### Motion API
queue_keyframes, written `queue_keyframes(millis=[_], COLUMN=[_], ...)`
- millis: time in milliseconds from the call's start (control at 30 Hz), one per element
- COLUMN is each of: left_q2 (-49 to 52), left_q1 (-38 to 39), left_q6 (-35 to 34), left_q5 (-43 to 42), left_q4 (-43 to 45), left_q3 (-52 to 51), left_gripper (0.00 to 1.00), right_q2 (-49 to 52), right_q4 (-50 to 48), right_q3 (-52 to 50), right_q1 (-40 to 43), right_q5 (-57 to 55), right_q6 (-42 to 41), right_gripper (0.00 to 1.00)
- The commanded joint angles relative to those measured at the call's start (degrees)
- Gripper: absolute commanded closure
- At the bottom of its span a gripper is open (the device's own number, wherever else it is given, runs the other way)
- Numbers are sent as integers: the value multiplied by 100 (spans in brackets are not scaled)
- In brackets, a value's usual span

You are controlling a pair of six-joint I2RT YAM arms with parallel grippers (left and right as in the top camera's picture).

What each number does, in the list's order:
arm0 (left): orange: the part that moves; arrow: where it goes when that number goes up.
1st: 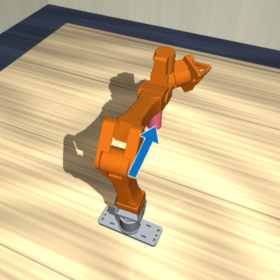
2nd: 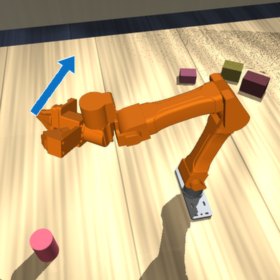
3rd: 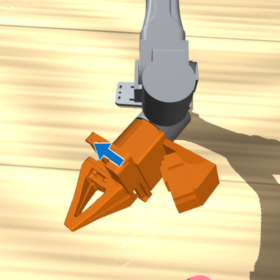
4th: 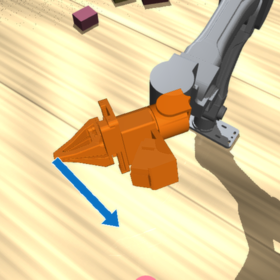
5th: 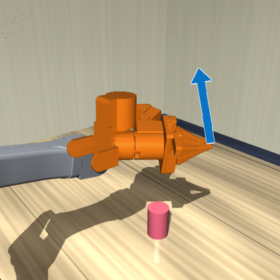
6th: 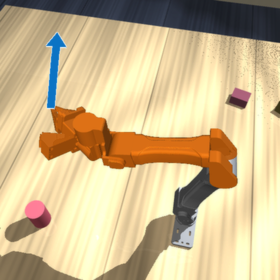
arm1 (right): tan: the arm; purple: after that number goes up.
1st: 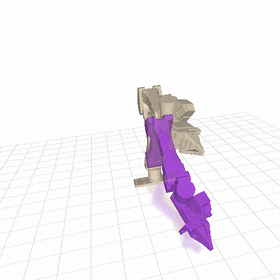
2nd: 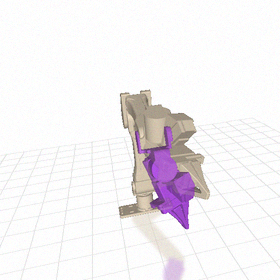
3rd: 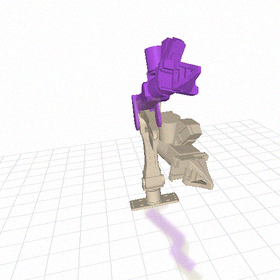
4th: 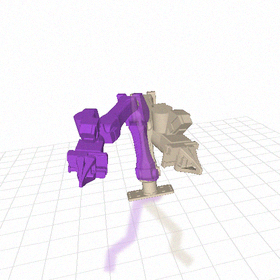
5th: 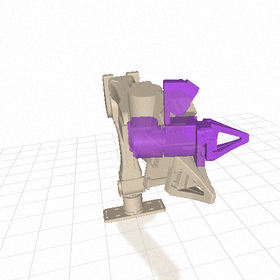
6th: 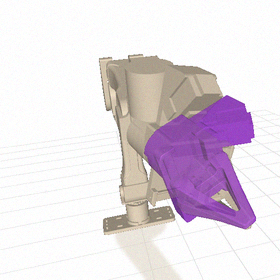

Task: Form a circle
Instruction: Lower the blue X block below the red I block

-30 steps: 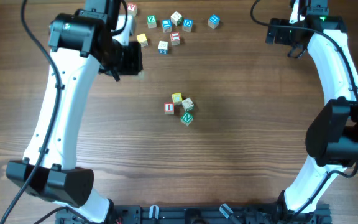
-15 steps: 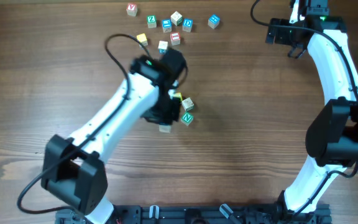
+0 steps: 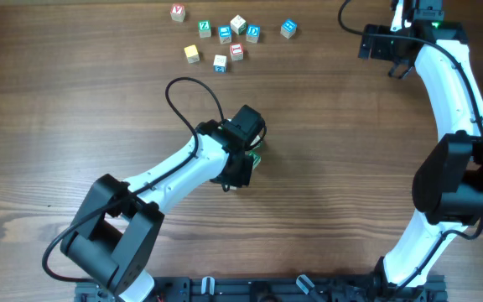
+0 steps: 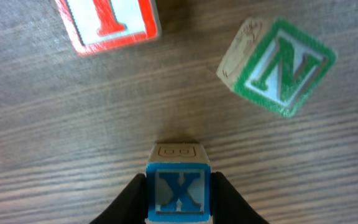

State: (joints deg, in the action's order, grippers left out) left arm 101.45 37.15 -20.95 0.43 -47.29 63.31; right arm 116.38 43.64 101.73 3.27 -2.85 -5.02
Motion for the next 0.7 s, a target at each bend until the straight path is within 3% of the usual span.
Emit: queue_keyframes(millis=[0,267,400,467,667], left_q2=[24,68,68,68,68], left_q1=[2,2,2,2,2], left_q6=[-74,-50,-52,-52,-46], left_q5=[551,870,866,863,866], left_q4=[420,855,898,896,901], left_q3=[-199,-337,-337,-337,-337], left_gripper=[73,71,51,52,67], right_q2=[85,85,85,85,85], right_q4=[-13,-13,-13,-13,-13], right_q3=[-9,-9,-9,-9,-9], right_q1=[2,2,2,2,2], right_q5=[-57,-57,-57,-57,-57], right_q6=[50,48,48,48,48], right_gripper=[0,0,0,0,0])
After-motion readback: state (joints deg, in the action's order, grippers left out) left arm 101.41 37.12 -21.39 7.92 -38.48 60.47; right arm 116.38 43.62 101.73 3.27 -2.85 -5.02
